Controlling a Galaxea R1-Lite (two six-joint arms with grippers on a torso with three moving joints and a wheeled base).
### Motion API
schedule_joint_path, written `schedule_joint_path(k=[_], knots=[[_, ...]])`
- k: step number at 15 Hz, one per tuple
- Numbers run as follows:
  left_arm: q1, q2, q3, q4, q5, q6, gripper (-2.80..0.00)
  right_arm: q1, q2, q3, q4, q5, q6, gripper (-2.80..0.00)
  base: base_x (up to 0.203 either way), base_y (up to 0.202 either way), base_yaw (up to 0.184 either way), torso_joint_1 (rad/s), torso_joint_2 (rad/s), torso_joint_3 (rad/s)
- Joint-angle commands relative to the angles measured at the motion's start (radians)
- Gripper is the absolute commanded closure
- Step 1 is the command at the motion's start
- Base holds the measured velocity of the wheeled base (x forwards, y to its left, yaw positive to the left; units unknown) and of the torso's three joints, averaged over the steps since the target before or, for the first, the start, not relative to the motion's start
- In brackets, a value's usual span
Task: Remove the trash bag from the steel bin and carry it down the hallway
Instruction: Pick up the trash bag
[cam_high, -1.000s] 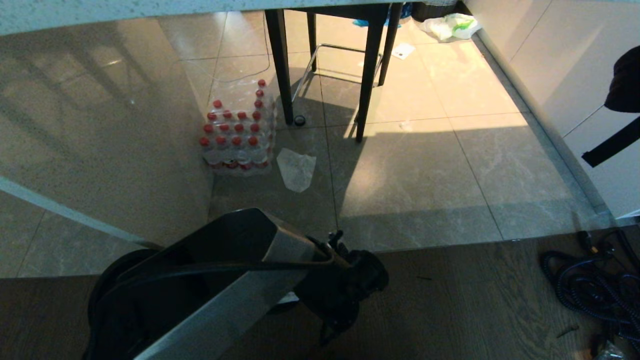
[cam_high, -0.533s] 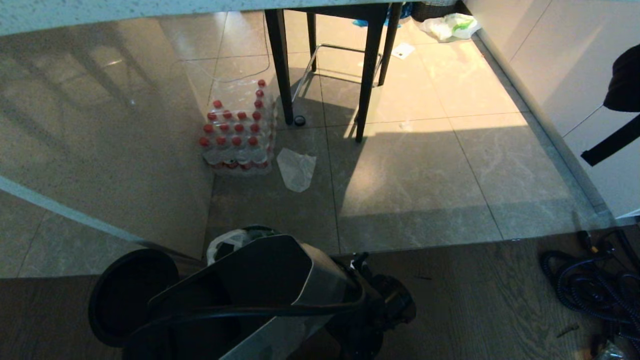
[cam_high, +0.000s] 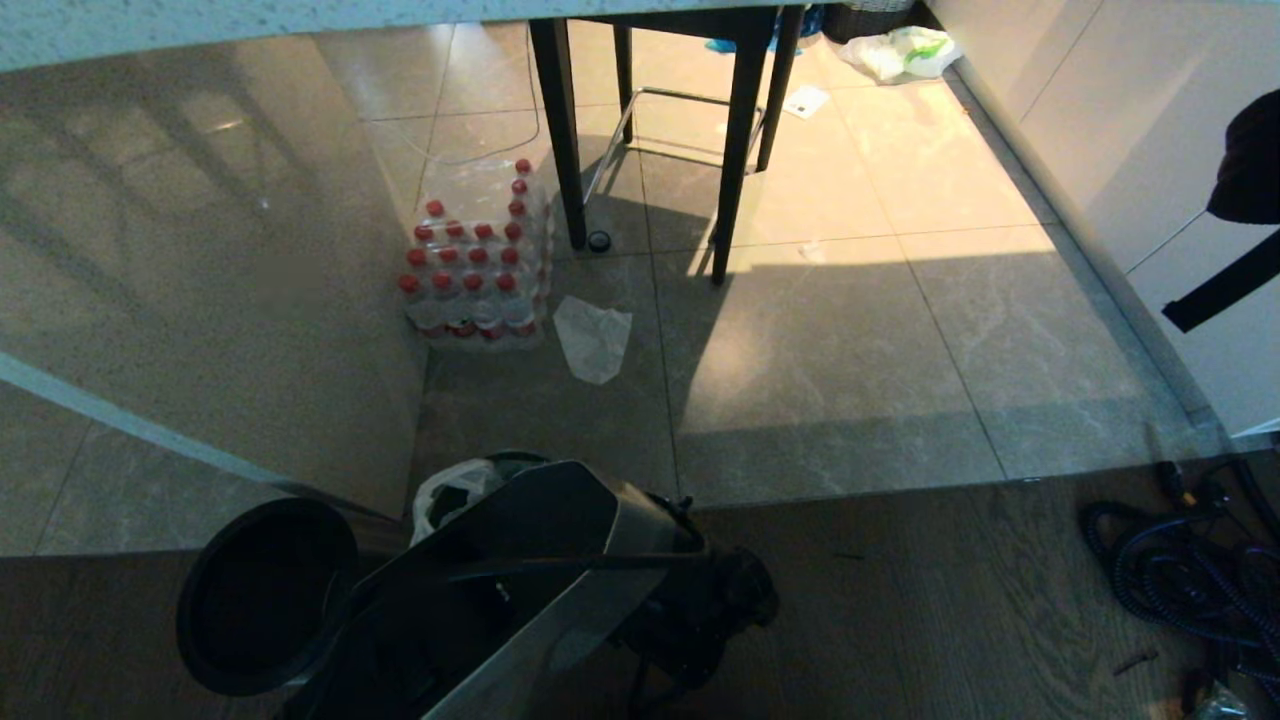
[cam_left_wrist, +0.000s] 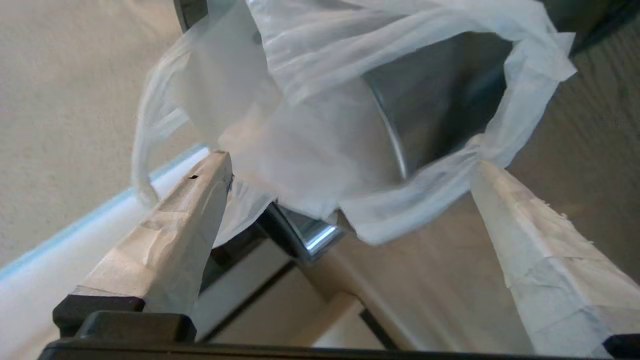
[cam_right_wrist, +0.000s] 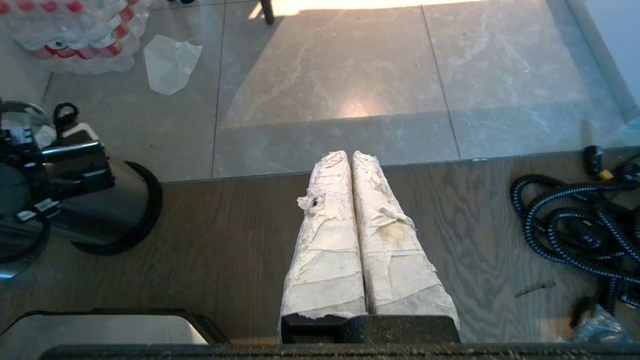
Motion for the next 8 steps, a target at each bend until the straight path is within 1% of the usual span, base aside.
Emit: schedule_joint_path(k=[1,3,4,5,7,8], knots=[[0.008,0.018,-0.012,0.012,0.006,-0.008,-2.80,0.001,0.000,0.037,-0.001,0.000,0.000,0.00,0.000,0.000,0.000,0.000,0.00,0.000],[-0.011,0.010,-0.031,0.070,0.000,-0.014,-2.80,0.001,0.000,0.037,-0.001,0.000,-0.002,0.00,0.000,0.000,0.000,0.000,0.00,0.000],[-0.014,0.004,-0.033,0.107,-0.005,-0.029,-2.80,0.001,0.000,0.037,-0.001,0.000,0.000,0.00,0.000,0.000,0.000,0.000,0.00,0.000],[-0.017,-0.012,-0.026,0.162,-0.008,-0.056,-2.80,0.001,0.000,0.038,-0.001,0.000,0.000,0.00,0.000,0.000,0.000,0.000,0.00,0.000],[-0.027,-0.045,-0.011,0.312,-0.018,-0.133,-2.80,0.001,0.000,0.037,-0.001,0.000,0.000,0.00,0.000,0.000,0.000,0.000,0.00,0.000],[-0.029,-0.048,-0.007,0.343,-0.021,-0.158,-2.80,0.001,0.000,0.037,-0.002,0.000,0.000,0.00,0.000,0.000,0.000,0.000,0.00,0.000]])
